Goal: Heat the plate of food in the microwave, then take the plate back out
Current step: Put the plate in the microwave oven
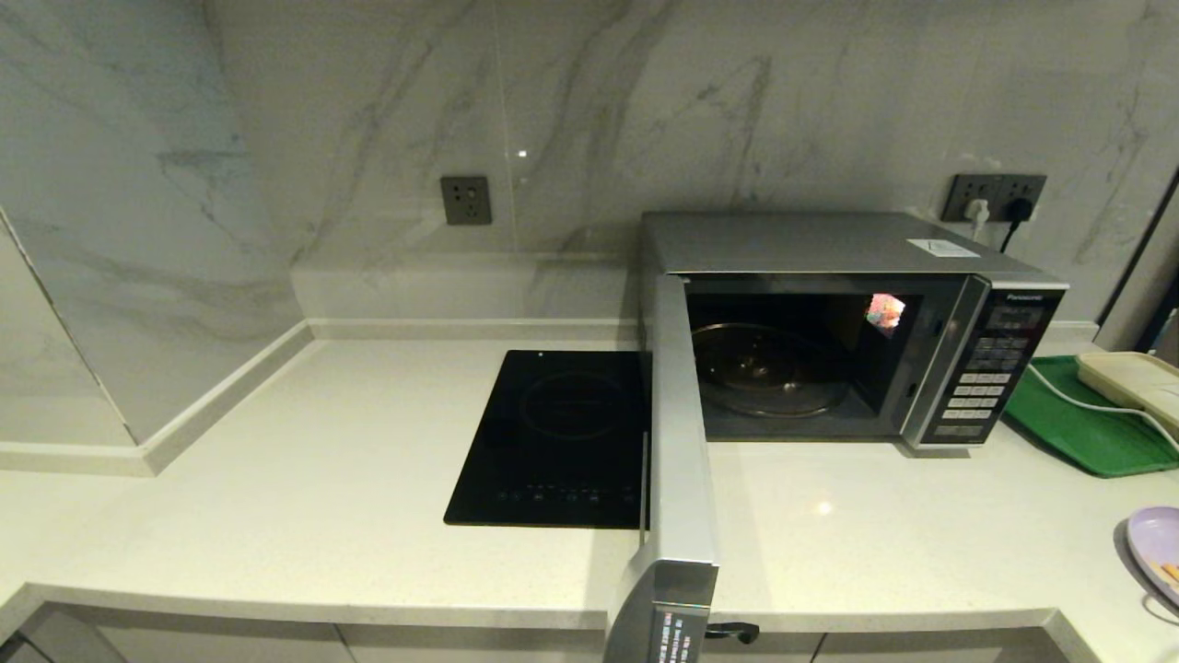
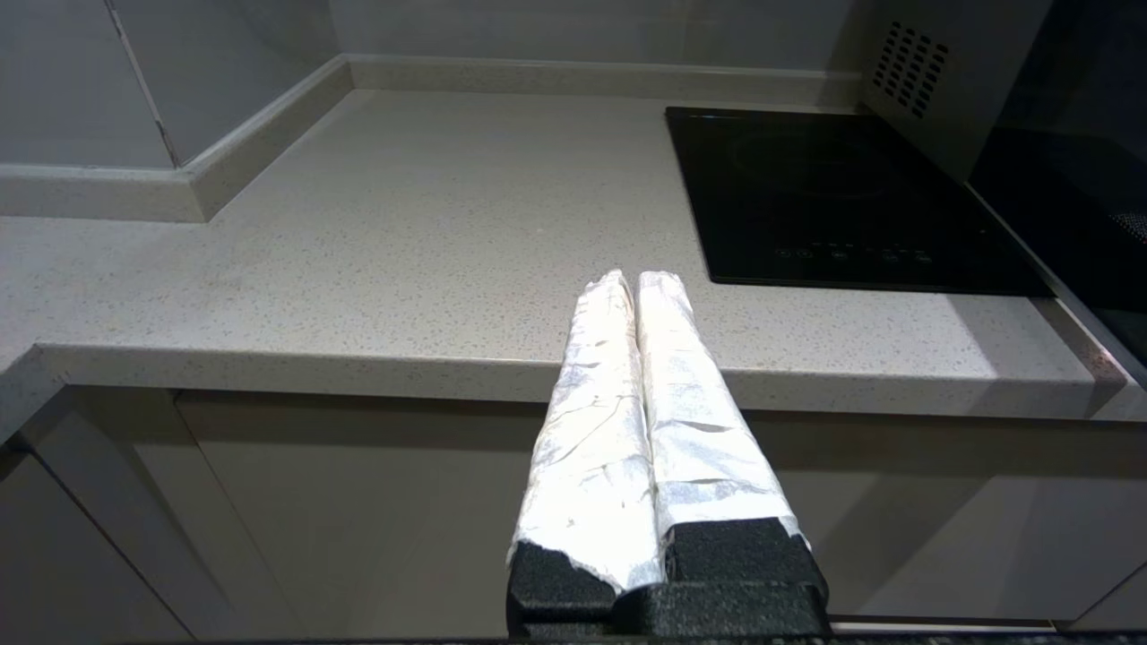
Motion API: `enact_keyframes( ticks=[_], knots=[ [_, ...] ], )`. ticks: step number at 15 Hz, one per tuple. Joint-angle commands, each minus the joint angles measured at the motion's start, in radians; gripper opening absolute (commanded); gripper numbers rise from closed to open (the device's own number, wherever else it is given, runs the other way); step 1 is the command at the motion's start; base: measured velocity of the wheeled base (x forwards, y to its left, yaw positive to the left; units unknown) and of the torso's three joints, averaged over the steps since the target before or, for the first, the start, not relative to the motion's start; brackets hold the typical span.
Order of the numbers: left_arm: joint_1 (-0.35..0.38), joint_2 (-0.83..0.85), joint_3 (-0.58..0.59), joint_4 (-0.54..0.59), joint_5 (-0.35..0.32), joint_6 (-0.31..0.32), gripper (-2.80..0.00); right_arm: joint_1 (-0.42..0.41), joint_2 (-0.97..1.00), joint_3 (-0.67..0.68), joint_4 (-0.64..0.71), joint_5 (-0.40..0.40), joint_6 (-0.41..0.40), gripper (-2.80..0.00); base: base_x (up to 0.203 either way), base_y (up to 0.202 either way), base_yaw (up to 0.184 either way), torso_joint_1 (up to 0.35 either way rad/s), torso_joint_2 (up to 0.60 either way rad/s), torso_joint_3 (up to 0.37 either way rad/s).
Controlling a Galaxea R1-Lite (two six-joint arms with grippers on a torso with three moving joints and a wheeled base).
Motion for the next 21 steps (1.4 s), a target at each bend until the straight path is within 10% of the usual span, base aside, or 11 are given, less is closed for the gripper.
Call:
enact_keyframes(
  ticks=[1, 21],
  knots=[
    [0.000, 0.000, 0.000, 0.000, 0.000, -0.001, -2.80, 0.000, 0.010, 0.000, 0.003, 0.000, 0.002, -2.80, 0.000, 0.000, 0.000, 0.000, 0.00, 0.000],
    [0.000, -0.002, 0.000, 0.000, 0.000, -0.001, -2.80, 0.030, -0.180, 0.067, 0.011, 0.122, -0.077, -2.80, 0.000, 0.000, 0.000, 0.000, 0.00, 0.000]
  ],
)
